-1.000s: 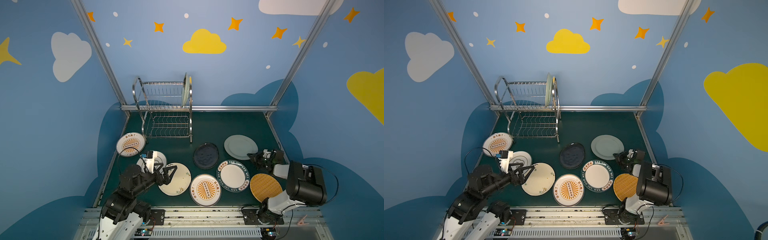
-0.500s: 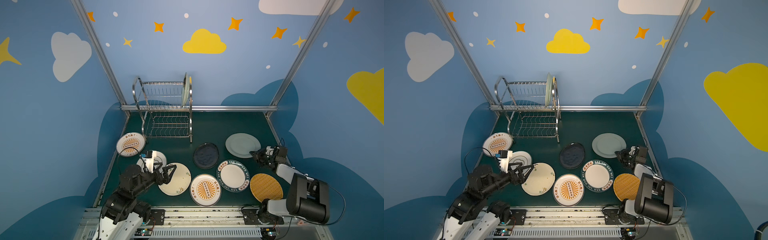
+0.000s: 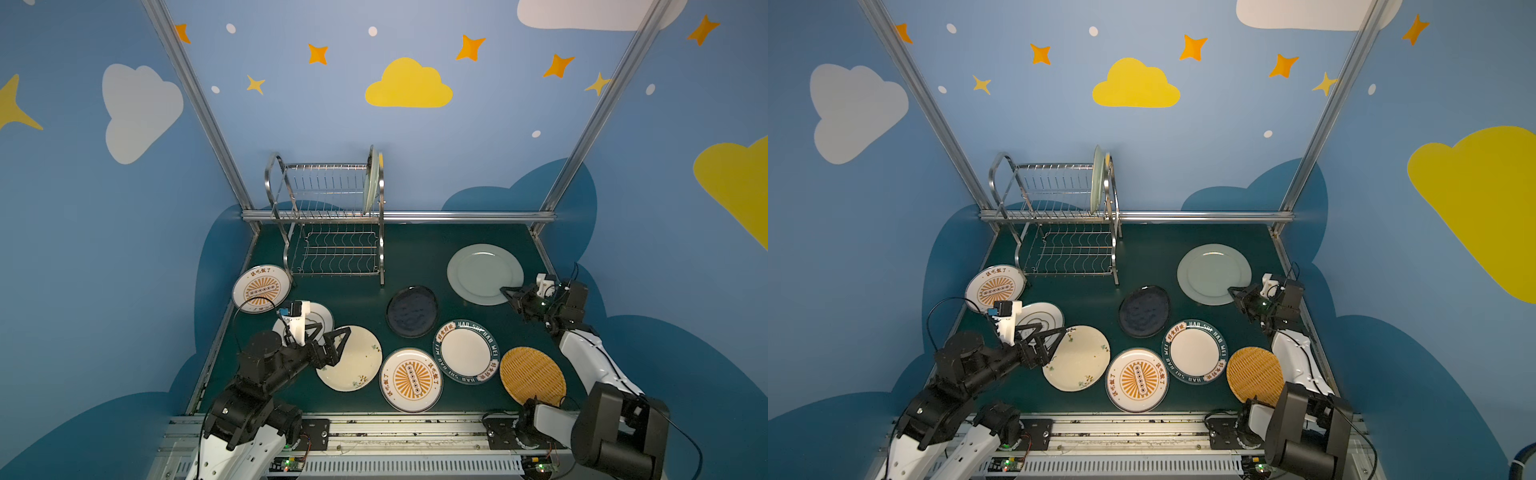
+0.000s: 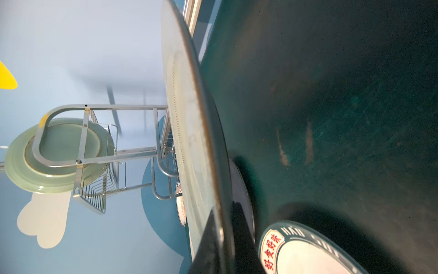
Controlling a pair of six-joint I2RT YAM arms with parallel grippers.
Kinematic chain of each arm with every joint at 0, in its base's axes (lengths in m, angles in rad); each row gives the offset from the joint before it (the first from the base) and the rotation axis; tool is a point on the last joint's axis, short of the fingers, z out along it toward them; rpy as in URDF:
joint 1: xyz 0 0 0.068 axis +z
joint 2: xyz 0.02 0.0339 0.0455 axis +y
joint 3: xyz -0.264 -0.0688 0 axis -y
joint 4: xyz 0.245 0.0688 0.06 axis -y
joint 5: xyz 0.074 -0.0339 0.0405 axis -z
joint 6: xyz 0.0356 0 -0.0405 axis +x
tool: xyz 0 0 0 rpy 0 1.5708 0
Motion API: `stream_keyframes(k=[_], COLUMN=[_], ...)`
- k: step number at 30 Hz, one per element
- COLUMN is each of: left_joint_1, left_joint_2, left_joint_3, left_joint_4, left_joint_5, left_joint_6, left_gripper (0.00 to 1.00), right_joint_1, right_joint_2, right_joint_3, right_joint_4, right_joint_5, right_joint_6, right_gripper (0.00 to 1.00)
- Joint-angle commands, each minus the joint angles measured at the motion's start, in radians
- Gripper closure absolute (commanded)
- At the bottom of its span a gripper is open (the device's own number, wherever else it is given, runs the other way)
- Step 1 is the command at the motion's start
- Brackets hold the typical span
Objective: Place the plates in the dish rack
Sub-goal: 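Grip the pale green plate's rim with the right gripper and tilt it up, then reach the left gripper across and grasp the pale green plate's upper rim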
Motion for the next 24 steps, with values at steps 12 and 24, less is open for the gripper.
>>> stream_keyframes(k=[12, 24], left_joint_1=[-0.134, -0.622], left_joint_2=[0.118, 0.708], left_joint_3=[-0.085, 0.039], left_joint_4=[0.335, 0.748], left_joint_5=[-0.065, -0.540], left_joint_6=[-0.148, 0.226], left_gripper=[0.00, 0.00], right_joint_1=[0.156, 0.218], right_joint_2=[-0.090, -0.059], right_joint_3=[0.109, 0.120], right_joint_4=[-0.049, -0.107], right_joint_5=[-0.077, -0.073], right_joint_6=[-0.099, -0.156], right_gripper=[1.00, 1.00])
